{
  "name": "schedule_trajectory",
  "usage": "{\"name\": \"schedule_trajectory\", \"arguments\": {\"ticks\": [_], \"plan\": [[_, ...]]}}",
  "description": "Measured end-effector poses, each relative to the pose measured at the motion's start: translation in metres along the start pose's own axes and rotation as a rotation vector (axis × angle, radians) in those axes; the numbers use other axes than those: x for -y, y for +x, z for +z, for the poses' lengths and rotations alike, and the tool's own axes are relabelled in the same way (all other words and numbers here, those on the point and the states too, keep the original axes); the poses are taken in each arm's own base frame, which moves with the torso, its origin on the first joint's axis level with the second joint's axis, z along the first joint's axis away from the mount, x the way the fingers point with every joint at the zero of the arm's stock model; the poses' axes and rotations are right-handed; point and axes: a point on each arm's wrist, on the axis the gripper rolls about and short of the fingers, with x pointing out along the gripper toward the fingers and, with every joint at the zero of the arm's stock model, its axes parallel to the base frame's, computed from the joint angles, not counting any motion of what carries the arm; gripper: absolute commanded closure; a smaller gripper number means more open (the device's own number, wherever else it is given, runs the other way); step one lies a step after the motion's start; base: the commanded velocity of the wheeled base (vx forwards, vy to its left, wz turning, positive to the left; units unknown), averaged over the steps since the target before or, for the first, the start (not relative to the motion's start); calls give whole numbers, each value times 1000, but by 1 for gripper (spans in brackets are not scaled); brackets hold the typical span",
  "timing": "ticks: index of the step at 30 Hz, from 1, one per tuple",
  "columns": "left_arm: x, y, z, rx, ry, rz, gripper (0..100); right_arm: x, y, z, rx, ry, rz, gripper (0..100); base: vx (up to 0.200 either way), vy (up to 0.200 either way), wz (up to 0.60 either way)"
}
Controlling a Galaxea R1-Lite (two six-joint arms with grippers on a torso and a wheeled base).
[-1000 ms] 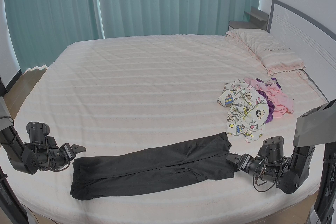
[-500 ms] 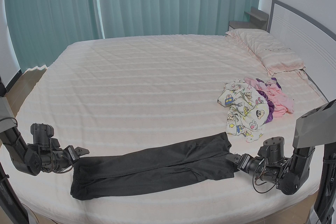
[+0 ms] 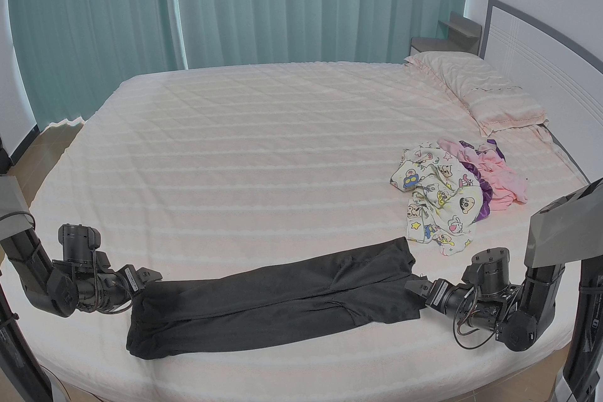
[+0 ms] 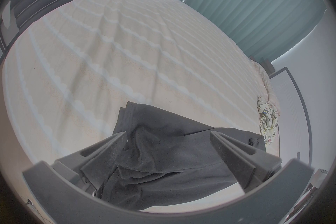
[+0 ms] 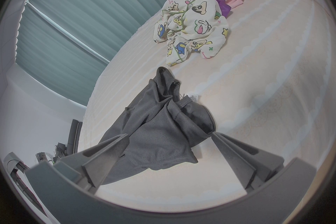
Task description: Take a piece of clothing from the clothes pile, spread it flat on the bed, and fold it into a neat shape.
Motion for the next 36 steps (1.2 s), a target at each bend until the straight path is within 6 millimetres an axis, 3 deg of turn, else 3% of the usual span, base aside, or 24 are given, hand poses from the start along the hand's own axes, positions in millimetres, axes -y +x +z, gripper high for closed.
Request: {"name": "schedule_trajectory", "arguments": {"ticks": [36], "plan": [[6, 7, -5, -23, 24, -9, 0, -1, 0, -1, -3, -3, 4, 0, 0, 0, 0]]}}
